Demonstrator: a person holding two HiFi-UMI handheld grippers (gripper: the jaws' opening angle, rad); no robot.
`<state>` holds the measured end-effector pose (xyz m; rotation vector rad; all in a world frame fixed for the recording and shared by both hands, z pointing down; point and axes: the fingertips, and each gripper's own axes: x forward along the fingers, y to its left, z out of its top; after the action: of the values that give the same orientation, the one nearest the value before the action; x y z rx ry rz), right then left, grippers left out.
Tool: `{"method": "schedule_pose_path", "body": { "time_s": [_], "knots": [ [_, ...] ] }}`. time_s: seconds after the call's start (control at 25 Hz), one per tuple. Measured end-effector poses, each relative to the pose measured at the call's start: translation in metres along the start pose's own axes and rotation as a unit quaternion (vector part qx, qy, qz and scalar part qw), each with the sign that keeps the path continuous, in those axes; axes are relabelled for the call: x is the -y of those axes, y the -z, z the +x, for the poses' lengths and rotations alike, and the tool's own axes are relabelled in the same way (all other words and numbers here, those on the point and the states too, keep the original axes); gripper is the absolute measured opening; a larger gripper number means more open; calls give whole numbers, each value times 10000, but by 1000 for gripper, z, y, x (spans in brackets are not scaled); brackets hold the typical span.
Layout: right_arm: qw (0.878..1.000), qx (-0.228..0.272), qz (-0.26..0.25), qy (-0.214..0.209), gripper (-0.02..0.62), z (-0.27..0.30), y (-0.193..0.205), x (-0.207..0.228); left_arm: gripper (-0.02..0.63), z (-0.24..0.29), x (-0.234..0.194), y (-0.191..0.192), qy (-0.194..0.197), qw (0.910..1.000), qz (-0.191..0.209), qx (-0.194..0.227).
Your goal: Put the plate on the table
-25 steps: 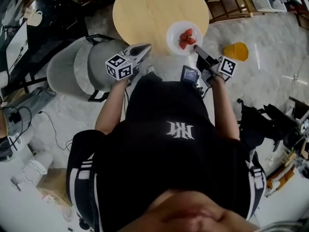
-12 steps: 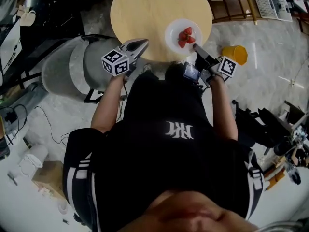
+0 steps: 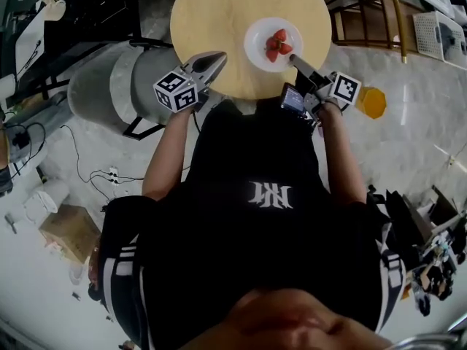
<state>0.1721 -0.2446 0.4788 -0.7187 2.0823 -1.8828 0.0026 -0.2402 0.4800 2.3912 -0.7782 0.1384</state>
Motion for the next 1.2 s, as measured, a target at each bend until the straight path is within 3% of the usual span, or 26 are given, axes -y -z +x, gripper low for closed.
{"method": "schedule_pose_path", "body": {
  "time_s": [0.48,1.08,1.2],
  "knots": [
    [9983,-435,344,-172,17,7,-38,28,9,9,-12,-9,-791,9964,-208,215],
    [9974,-305,637,133,17,33,-19,53,9,44,-47,-2,-251,9993,-262,21],
    [9964,-316,760,191,17,56,-6,72,9,37,-70,10,-206,9992,-327,-45]
  ]
}}
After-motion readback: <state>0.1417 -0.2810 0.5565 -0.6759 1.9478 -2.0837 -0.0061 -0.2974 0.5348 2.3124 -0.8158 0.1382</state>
